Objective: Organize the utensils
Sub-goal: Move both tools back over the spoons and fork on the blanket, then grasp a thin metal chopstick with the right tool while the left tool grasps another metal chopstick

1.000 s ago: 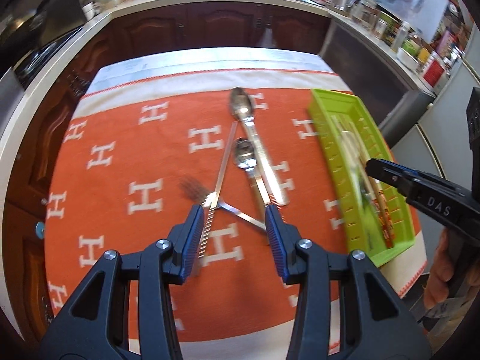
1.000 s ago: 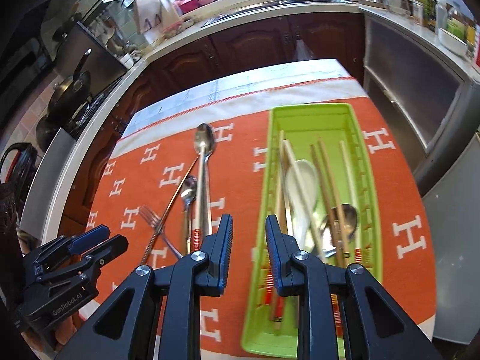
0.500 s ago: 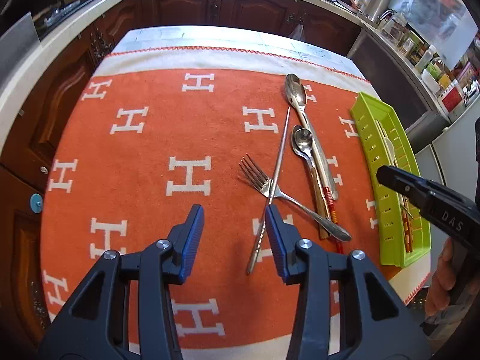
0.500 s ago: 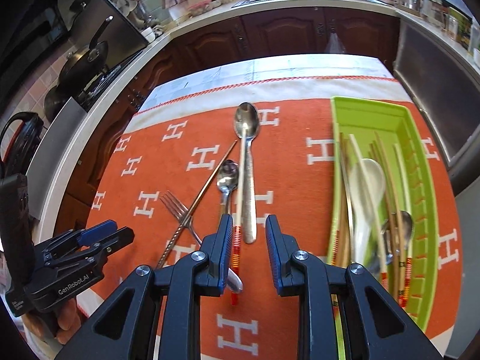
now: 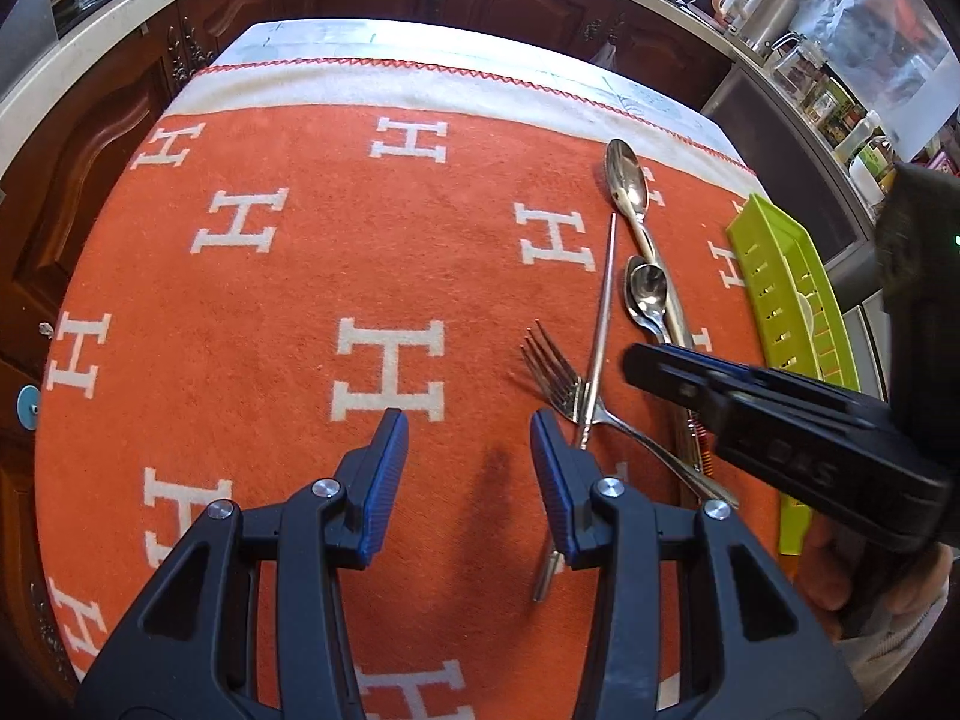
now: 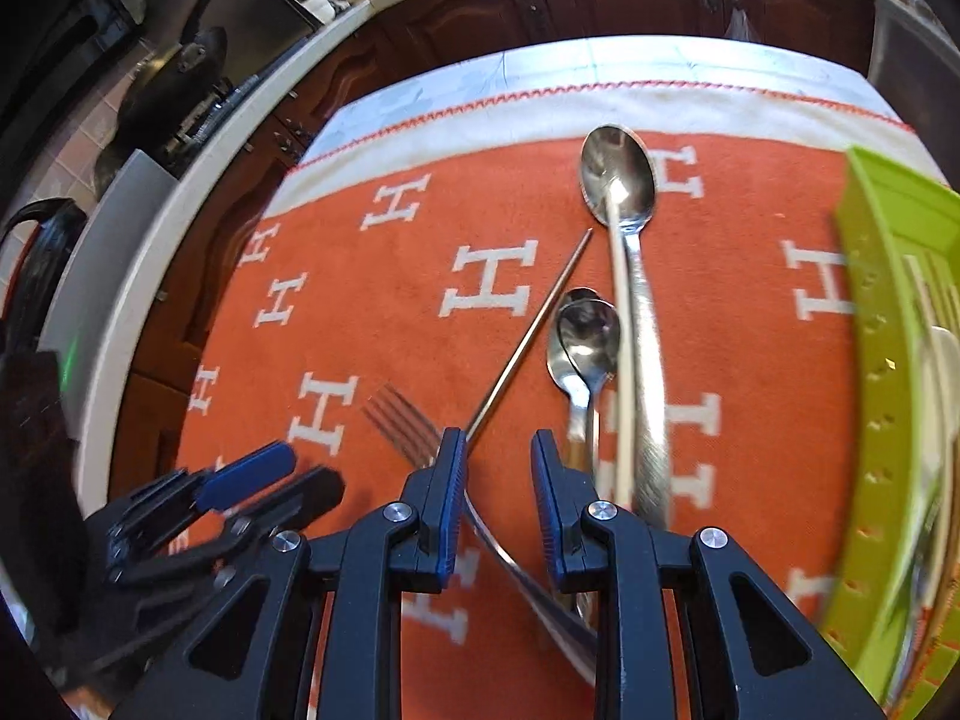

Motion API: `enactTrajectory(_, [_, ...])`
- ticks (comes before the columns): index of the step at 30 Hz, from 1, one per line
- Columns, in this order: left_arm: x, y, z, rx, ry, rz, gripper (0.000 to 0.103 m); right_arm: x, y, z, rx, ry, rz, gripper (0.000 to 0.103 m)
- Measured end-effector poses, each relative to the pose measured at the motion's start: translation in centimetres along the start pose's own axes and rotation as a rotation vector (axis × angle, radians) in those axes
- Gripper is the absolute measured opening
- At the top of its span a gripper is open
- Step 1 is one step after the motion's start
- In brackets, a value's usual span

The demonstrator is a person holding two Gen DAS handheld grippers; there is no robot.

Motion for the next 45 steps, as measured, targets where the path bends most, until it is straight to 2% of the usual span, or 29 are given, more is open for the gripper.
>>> enactTrajectory(3, [0.3, 0.0, -0.2, -0.002, 0.006, 0.001, 0.039, 0.5, -0.1, -2.2, 0.021, 0.017, -0.005, 0.023])
enactTrajectory(8, [0.7, 0.0, -0.1, -0.01, 0.027, 0.006, 0.039, 2.3, -0.6, -3.7, -0.018, 0.094, 0.075, 0.023])
enactTrajectory(11, [0.7, 0.0, -0.2, -0.011, 0.036, 0.008, 0.039, 3.3, -0.4, -4.1, -0.03, 0.158, 0.155, 0.018])
enactTrajectory(14, [0.7, 0.1, -0.3, -0.008, 0.062, 0.008, 0.039, 3.6, -0.2, -4.2, -0.035, 0.178, 0.197, 0.014])
enactTrajectory(19, [0.4, 0.0, -0.4, -0.013, 0.109, 0.022, 0.039, 2.1, 0.0, -3.2, -0.012, 0.123, 0.142, 0.006])
enactTrajectory(23, [-0.1, 0.2, -0.8, -0.01, 0.133, 0.028, 0.039, 0.3, -0.1, -2.0, 0.005, 0.056, 0.059, 0.005])
enactTrajectory(29, [-2.0, 0.4, -0.9, -0.013, 0.189, 0.008, 0.039, -1.5, -0.9, -0.1, -0.018, -0.008, -0.025, 0.005])
enactTrajectory(39, [-4.4, 0.7, -3.1, -0.018, 0.243, 0.003, 0.039, -3.2, -1.3, 2.5, -0.049, -0.036, -0.054, 0.005])
enactTrajectory(43, [-5.0, 0.8, -3.5, -0.088, 0.245, -0.01, 0.039, -3.7, -1.2, 3.3, -0.059, -0.044, -0.059, 0.005])
enactTrajectory(44, [-5.2, 0.8, -3.6, -0.099, 0.245, -0.013, 0.037, -3.9, -1.1, 3.5, -0.063, -0.044, -0.059, 0.005])
enactTrajectory(45, [-5.4, 0.9, -3.7, -0.115, 0.243, -0.017, 0.028, -4.0, -1.1, 3.7, -0.064, -0.046, -0.06, 0.005])
Point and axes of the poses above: each gripper's, at about its wrist camera, not at the fingertips, and z roughly against the way its jaws point, x to its left, y to its underside, the point moved 5 cm from there along -z, roughly the way its jaws point, and after that the axes turned 13 degrees about -x, right-handed, at the moved point
